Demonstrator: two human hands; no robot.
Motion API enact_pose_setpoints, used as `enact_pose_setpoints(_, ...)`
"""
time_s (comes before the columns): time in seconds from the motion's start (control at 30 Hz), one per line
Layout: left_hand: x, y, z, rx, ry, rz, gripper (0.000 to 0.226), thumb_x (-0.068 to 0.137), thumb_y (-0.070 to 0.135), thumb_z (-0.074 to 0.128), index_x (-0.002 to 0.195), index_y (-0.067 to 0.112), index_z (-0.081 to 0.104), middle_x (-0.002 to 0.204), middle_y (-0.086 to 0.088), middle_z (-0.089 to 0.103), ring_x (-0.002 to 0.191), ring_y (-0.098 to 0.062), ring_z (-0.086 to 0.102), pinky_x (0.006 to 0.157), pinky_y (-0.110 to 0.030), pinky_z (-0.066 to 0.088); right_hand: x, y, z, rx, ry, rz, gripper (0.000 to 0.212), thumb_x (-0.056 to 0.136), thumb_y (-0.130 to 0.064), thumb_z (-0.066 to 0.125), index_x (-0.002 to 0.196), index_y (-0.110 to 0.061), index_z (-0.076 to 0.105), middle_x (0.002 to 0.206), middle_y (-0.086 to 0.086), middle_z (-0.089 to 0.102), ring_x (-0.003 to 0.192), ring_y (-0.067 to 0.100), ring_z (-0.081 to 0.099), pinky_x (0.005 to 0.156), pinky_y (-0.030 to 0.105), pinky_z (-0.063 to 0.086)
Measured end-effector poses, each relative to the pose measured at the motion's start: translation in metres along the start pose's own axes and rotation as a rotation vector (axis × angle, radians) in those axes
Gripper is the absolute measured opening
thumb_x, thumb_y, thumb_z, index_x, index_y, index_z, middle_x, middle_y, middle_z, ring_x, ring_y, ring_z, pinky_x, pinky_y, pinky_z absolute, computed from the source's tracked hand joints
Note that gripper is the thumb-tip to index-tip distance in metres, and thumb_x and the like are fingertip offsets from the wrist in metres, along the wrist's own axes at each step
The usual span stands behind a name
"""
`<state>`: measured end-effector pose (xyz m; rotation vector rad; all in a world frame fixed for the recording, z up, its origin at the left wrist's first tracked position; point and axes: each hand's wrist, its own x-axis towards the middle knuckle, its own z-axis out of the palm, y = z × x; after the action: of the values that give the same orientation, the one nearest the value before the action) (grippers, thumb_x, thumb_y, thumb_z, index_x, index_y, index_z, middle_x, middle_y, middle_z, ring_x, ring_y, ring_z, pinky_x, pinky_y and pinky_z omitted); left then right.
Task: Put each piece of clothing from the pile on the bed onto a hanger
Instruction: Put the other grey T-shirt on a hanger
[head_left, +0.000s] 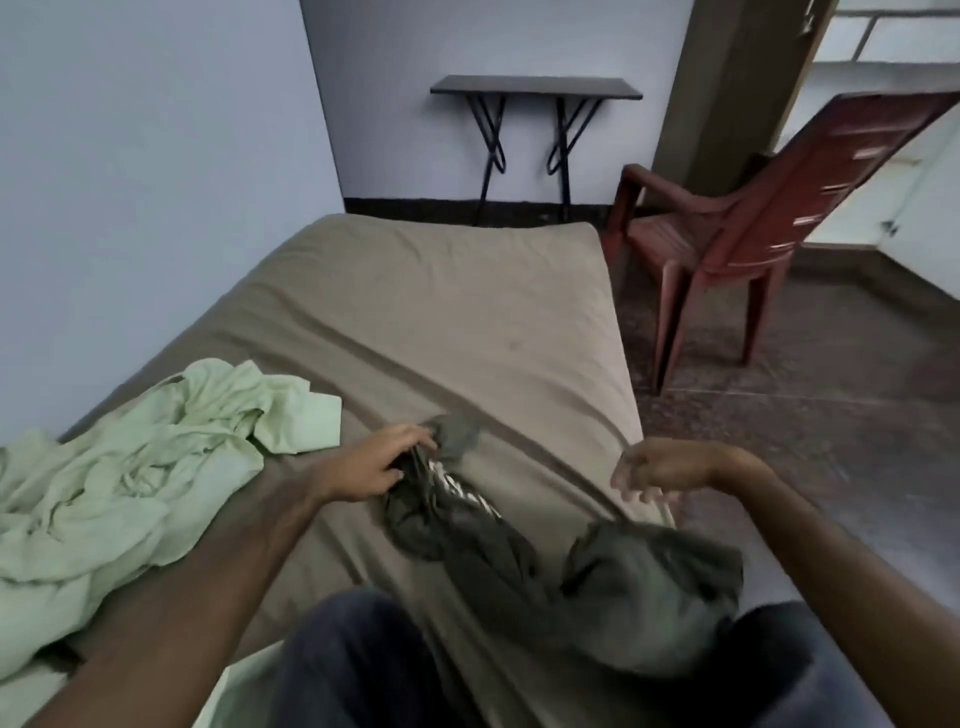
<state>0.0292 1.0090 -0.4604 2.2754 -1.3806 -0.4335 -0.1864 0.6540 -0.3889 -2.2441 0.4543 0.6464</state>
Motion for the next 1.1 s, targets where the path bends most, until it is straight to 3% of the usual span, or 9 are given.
enact_pose_setpoints(0.13,-0.014,-0.01,0.011,-0.091,0.337,-0.232,0.047,0.088,-0.003,0.063,0.108,0.039,0.054,0.106,0.009,0.053,0.095,-0.022,0.063,0.081,-0.009,0.043,0.053,-0.009,0.052,0.007,0.169,-0.161,0.018,0.093,-0.02,0.06,0.109,-0.019,0.067,0.098,0.007,0.073,0.091,0.032,0.07,0.074,0.036,0.055)
enact_pose_setpoints(0.33,-0.003,-0.032,0.033,-0.158,0.106,-0.438,0.069,0.086,0.022,0.076,0.146,0.017,0.041,0.135,-0.008,0.053,0.123,-0.022,0.055,0.104,-0.036,0.045,0.098,-0.05,0.147,-0.214,0.091,-0.437,0.062,0.087,-0.042,0.074,0.138,-0.018,0.05,0.115,-0.002,0.064,0.1,0.011,0.058,0.081,0.022,0.039)
enact_pose_setpoints(0.5,0.022,-0.035,0.044,0.046,0.257,-0.396,0.033,0.088,0.012,0.065,0.121,0.015,0.065,0.103,-0.002,0.058,0.101,-0.025,0.06,0.088,-0.033,0.043,0.12,-0.041,0.141,0.081,0.245,-0.457,0.016,0.093,-0.017,0.068,0.109,-0.014,0.07,0.082,-0.007,0.062,0.073,0.007,0.053,0.073,0.026,0.037)
enact_pose_setpoints(0.63,0.042,-0.012,0.021,0.125,0.506,-0.308,0.012,0.09,0.007,0.06,0.098,0.009,0.07,0.086,0.002,0.05,0.086,-0.023,0.055,0.07,-0.027,0.03,0.124,-0.003,0.098,0.179,0.555,-0.246,0.014,0.095,-0.013,0.06,0.105,-0.016,0.069,0.098,0.005,0.073,0.095,0.023,0.066,0.082,0.033,0.048)
enact_pose_setpoints(0.73,0.06,0.02,-0.005,-0.037,0.689,-0.275,0.008,0.088,0.013,0.063,0.093,0.012,0.068,0.09,0.004,0.05,0.081,-0.016,0.054,0.074,-0.03,0.043,0.116,0.011,0.079,0.239,0.637,-0.208,0.028,0.094,-0.006,0.058,0.117,-0.02,0.061,0.112,0.003,0.064,0.1,0.023,0.064,0.086,0.034,0.052)
enact_pose_setpoints(0.83,0.071,0.068,-0.033,-0.679,0.701,-0.109,0.006,0.087,0.024,0.063,0.09,0.021,0.066,0.093,0.012,0.067,0.088,-0.014,0.066,0.085,-0.031,0.055,0.099,-0.009,0.062,0.356,0.57,-0.396,0.048,0.093,-0.005,0.064,0.136,-0.021,0.052,0.133,-0.003,0.052,0.112,0.017,0.06,0.086,0.014,0.05)
enact_pose_setpoints(0.9,0.073,0.101,-0.048,-1.017,0.655,0.017,0.015,0.095,0.019,0.055,0.084,0.022,0.066,0.095,0.002,0.073,0.088,-0.016,0.065,0.085,-0.031,0.054,0.081,-0.036,0.044,0.469,0.473,-0.562,0.063,0.09,-0.009,0.071,0.146,-0.024,0.044,0.146,-0.006,0.044,0.128,0.015,0.052,0.096,0.021,0.049)
enact_pose_setpoints(1.0,0.064,0.145,-0.07,-1.225,0.573,0.182,0.02,0.103,0.018,0.044,0.084,0.015,0.049,0.089,-0.009,0.071,0.089,-0.026,0.065,0.089,-0.038,0.052,0.051,-0.086,0.013,0.423,0.29,-0.759,0.083,0.084,-0.017,0.082,0.151,-0.032,0.035,0.151,-0.013,0.043,0.141,0.003,0.038,0.112,0.027,0.034)
enact_pose_setpoints(1.1,0.051,0.178,-0.097,-1.343,0.533,0.301,0.014,0.099,0.023,0.046,0.088,0.013,0.046,0.084,-0.008,0.066,0.079,-0.025,0.067,0.078,-0.038,0.058,0.027,-0.131,-0.004,0.362,-0.047,-0.895,0.058,0.083,0.0,0.078,0.134,-0.013,0.054,0.131,0.0,0.065,0.126,0.011,0.058,0.107,0.029,0.043)
